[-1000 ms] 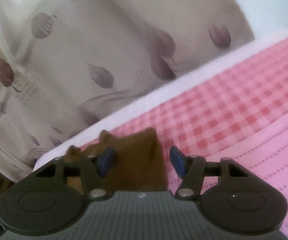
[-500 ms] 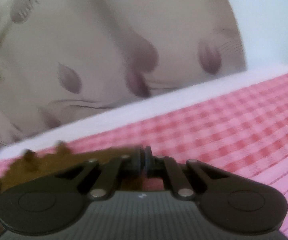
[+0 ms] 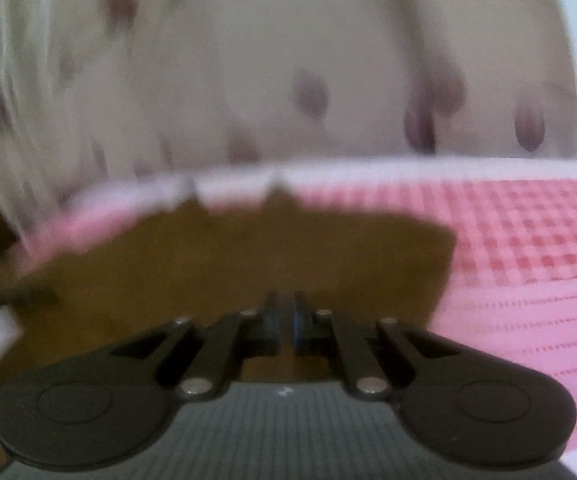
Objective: Fold small clothes
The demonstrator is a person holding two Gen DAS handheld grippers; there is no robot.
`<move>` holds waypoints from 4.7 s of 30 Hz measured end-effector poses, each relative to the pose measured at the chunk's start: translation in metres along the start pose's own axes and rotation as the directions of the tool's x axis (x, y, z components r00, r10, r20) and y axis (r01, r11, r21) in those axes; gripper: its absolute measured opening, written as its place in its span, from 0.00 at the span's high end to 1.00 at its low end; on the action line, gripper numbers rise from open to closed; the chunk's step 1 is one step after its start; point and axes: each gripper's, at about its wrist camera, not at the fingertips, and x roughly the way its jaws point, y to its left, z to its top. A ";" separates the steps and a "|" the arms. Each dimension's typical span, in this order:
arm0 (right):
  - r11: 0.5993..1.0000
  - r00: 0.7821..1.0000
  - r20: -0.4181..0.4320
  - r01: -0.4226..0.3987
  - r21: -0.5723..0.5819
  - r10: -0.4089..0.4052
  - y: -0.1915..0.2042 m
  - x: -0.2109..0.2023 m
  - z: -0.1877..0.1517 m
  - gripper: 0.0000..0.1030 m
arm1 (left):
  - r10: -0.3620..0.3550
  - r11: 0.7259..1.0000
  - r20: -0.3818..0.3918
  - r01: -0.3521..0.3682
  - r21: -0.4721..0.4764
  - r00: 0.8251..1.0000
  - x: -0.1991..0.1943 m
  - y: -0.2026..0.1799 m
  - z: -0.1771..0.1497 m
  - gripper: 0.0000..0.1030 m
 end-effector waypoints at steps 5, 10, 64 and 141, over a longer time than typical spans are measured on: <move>0.999 0.999 0.000 0.036 -0.002 -0.036 0.010 -0.004 -0.003 0.94 | -0.026 0.998 0.028 0.028 -0.059 0.999 -0.028 0.044 -0.004 0.16; 0.996 0.988 0.126 -0.088 -0.012 0.089 0.045 -0.031 0.006 0.93 | -0.004 0.981 0.099 0.024 -0.195 0.995 -0.044 0.121 0.001 0.01; 0.930 0.972 0.112 -0.229 0.288 0.205 0.060 0.009 -0.032 0.91 | -0.387 0.784 0.218 0.445 -0.433 0.896 -0.065 0.161 0.156 0.96; 0.914 0.989 0.149 -0.070 0.401 0.010 -0.044 -0.010 -0.006 0.92 | -0.286 0.919 0.022 0.280 -0.277 0.958 0.007 0.063 -0.014 0.01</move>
